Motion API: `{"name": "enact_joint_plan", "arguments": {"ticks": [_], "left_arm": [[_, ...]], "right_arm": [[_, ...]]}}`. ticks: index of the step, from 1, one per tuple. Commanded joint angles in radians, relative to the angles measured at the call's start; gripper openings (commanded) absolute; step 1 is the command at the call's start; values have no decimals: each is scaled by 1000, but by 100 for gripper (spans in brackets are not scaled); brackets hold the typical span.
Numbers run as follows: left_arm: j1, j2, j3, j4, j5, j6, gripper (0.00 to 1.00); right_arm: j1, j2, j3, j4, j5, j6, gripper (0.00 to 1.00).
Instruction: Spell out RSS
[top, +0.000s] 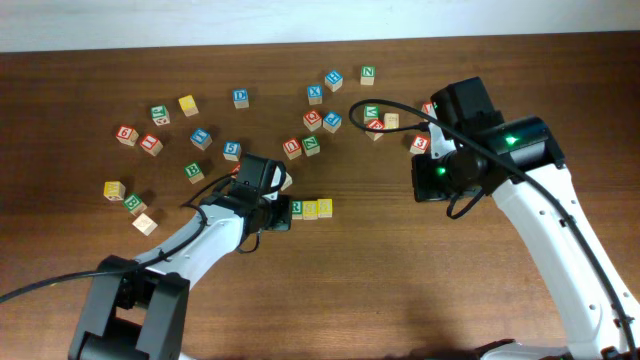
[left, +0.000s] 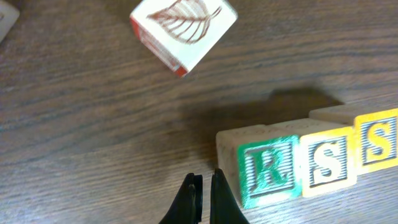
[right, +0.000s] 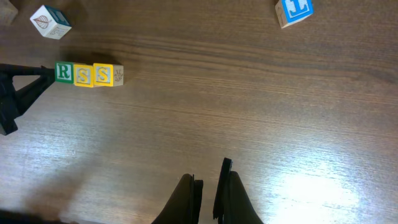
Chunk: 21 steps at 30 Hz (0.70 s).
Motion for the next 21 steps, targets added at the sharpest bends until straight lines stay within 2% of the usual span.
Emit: {"name": "enact_joint_plan", "arguments": {"ticks": [1, 5, 10, 13, 15, 21], "left_arm": [[1, 5, 3, -16, -19, -10, 0], [31, -98, 52, -103, -90, -10, 0], [127, -347, 67, -193, -119, -9, 0], [185, -481, 67, -249, -114, 3, 0], [214, -568, 66, -289, -93, 18, 0], [230, -632, 66, -342, -79, 18, 0]], "right_arm": [[-2, -21, 6, -5, -7, -7, 4], [12, -62, 6, -9, -93, -7, 4], [182, -79, -10, 23, -76, 66, 4], [305, -79, -111, 156, -73, 159, 4], [389, -78, -243, 323, -73, 247, 4], [493, -47, -458, 648, -71, 336, 4]]}}
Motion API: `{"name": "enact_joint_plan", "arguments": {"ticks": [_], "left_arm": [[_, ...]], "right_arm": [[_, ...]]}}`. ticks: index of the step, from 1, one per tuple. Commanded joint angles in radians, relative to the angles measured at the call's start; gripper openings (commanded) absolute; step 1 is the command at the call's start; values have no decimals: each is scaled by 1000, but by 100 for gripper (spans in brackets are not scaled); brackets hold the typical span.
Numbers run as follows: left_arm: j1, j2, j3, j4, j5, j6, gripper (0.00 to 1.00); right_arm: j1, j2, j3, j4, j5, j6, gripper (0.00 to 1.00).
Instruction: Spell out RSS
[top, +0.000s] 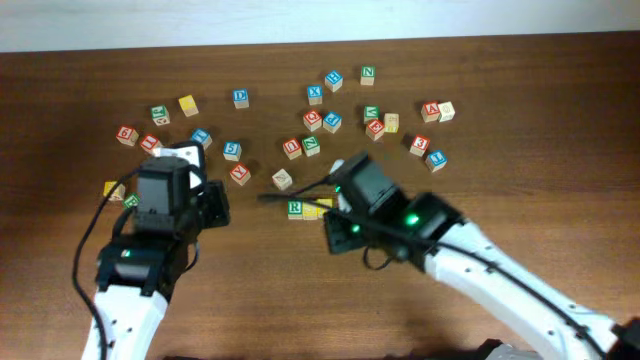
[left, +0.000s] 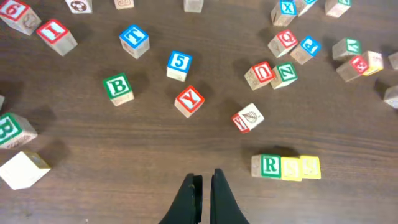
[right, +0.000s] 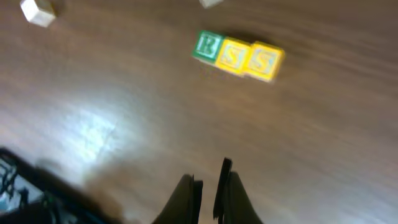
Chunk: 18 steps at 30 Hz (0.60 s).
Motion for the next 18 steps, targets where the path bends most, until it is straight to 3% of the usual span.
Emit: {"name": "enact_joint_plan", "arguments": {"ticks": [1, 7, 18], "left_arm": [[6, -35, 6, -23, 38, 13, 0], [6, -89, 6, -60, 44, 32, 0], [6, -89, 6, -79, 37, 32, 0]], "right_arm": [[54, 45, -88, 134, 5, 72, 4], [78, 225, -106, 260, 71, 104, 4], [78, 321, -106, 333, 124, 104, 4]]}}
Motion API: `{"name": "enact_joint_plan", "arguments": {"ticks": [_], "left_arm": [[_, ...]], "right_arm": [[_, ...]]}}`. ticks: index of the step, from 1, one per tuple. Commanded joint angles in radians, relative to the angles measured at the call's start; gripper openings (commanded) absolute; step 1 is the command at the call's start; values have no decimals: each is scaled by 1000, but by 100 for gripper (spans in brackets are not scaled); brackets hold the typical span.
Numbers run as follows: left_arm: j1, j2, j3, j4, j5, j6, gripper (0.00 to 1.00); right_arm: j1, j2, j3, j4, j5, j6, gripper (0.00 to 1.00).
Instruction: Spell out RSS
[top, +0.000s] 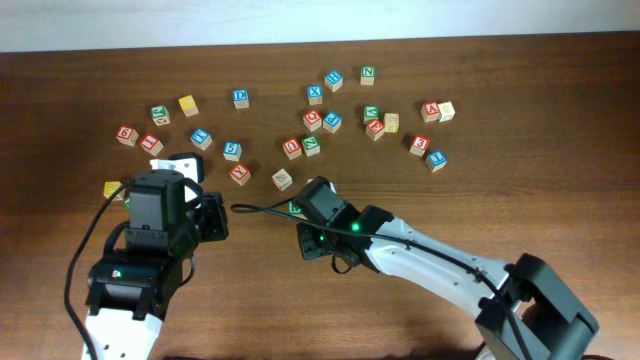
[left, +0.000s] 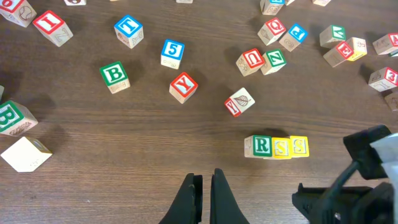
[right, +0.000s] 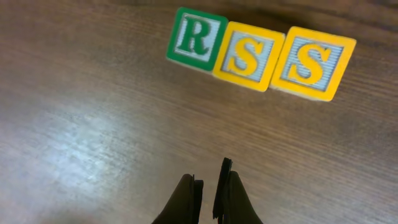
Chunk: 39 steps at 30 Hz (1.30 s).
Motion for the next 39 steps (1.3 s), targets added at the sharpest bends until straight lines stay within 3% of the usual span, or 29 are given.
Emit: {"name": "enact_joint_plan", "arguments": {"ticks": [1, 39], "left_arm": [[6, -9, 6, 5, 7, 17, 0], [6, -9, 6, 9, 7, 17, 0]], "right_arm": [[4, 60, -4, 30, 33, 9, 4], [3, 124, -4, 154, 138, 10, 4]]}}
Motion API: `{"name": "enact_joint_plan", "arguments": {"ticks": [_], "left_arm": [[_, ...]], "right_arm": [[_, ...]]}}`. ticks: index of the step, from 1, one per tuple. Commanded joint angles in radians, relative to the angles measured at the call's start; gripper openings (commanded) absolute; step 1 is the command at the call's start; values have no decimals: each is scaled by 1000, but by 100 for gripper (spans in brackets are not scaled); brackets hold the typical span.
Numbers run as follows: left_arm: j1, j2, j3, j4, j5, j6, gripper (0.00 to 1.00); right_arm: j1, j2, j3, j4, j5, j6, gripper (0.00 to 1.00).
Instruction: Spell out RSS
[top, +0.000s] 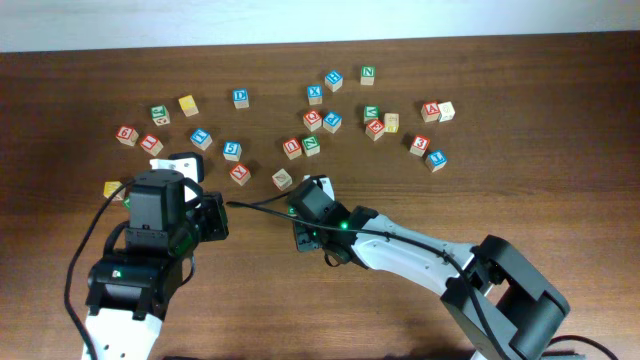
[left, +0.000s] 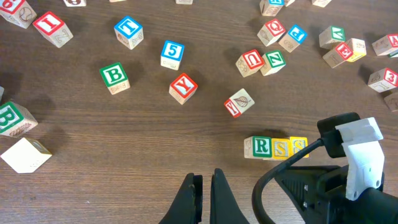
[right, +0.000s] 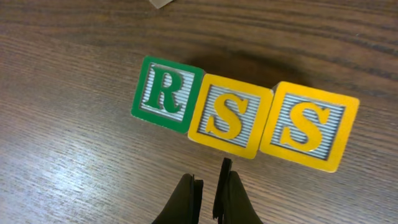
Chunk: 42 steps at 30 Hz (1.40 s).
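Note:
Three blocks stand side by side in a row reading RSS: a green R block, a yellow S block and a second yellow S block. The left wrist view shows the same R block and its row lying mid-table. My right gripper hovers just in front of the row, shut and holding nothing. In the overhead view the right arm hides the row. My left gripper is shut and empty, well to the left of the row.
Loose letter blocks lie scattered behind the row: a leaf block, a red Y, a green B, a blue 5 and others. More blocks sit at the table's far left and back right.
My right gripper has moved closer to the RSS row, which now fills more of the right wrist view. The left arm and the blocks have not moved.
First my left gripper was shut right beside the R block at the row's left end, with the right arm far off to the right. Then the left arm stood back at the left and the right arm was near the row, closer at each moment since.

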Motion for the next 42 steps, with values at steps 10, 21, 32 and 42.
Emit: {"name": "enact_joint_plan", "arguments": {"ticks": [10, 21, 32, 42], "left_arm": [[6, -9, 6, 6, 7, 17, 0], [6, -9, 6, 10, 7, 17, 0], [6, -19, 6, -33, 9, 17, 0], [-82, -233, 6, -132, 53, 60, 42]], "right_arm": [[3, 9, -3, 25, 42, 2, 4], [3, -4, 0, 24, -65, 2, 4], [-116, -871, 68, -542, 161, -89, 4], [-129, -1303, 68, -1088, 322, 21, 98]]}}
